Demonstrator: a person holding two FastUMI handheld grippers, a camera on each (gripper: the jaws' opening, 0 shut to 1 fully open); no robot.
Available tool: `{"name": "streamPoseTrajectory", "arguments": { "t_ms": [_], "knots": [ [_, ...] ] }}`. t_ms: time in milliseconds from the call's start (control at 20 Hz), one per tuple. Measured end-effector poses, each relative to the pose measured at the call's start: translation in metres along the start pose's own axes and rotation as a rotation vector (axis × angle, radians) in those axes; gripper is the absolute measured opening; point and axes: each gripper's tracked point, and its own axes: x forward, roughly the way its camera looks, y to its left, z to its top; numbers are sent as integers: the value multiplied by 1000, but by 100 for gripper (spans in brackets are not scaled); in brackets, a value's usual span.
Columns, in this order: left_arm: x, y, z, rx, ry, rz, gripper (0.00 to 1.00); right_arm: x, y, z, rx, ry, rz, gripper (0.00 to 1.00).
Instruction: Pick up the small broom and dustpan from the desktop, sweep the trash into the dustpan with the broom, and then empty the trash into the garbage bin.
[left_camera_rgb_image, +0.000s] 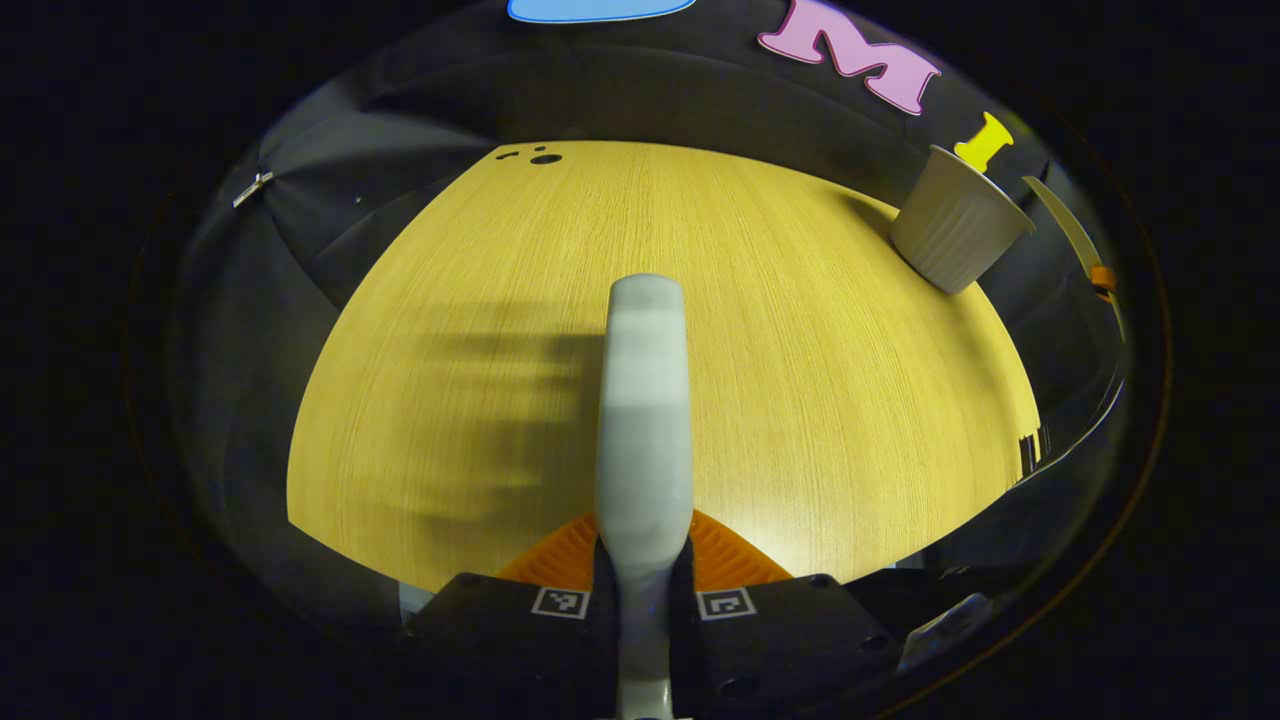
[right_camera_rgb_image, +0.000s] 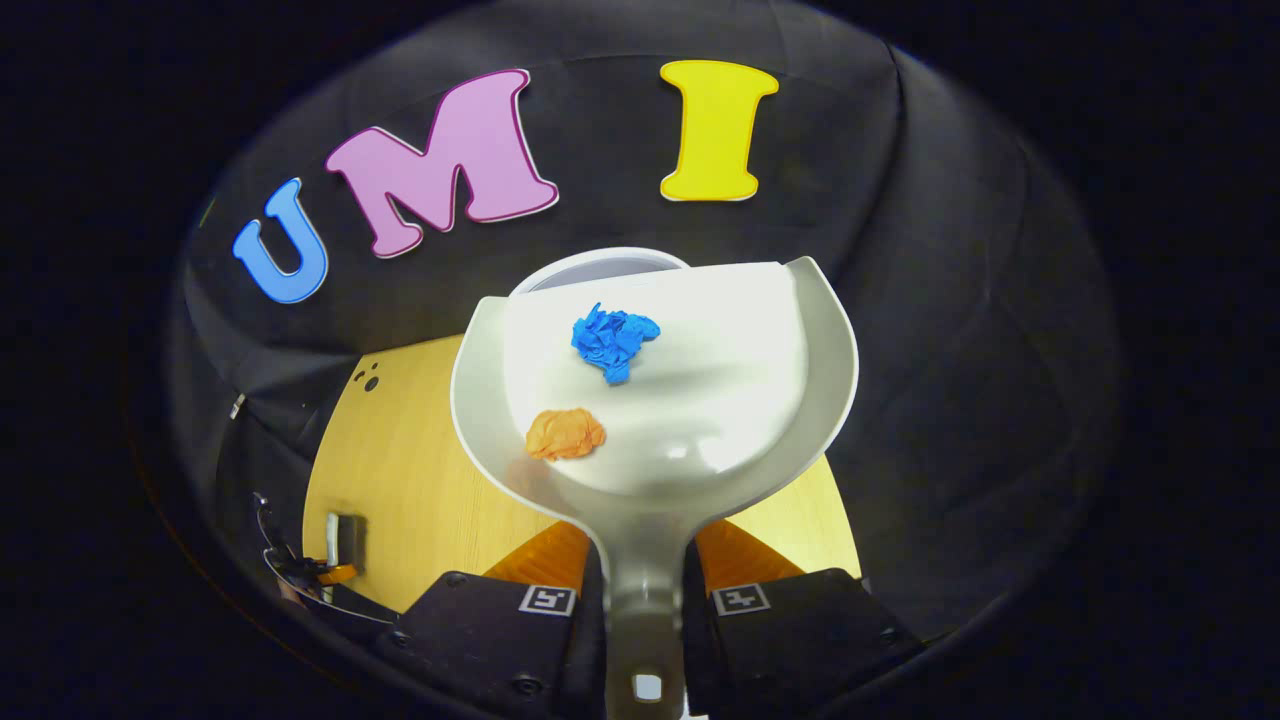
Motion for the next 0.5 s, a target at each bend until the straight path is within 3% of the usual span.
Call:
{"name": "streamPoseTrajectory", "arguments": {
  "t_ms": [300,350,400,500],
  "knots": [
    [2,-1,31,40,-13,9,25,48,-6,55,-112,-21,-73,31],
    [2,-2,35,46,-12,11,25,57,-5,62,-138,-25,-83,38],
    [2,-3,37,54,-11,13,25,69,-4,70,-182,-34,-105,31],
    [3,-3,41,65,-8,15,25,89,-5,78,-267,-31,-154,35]
  ]
}}
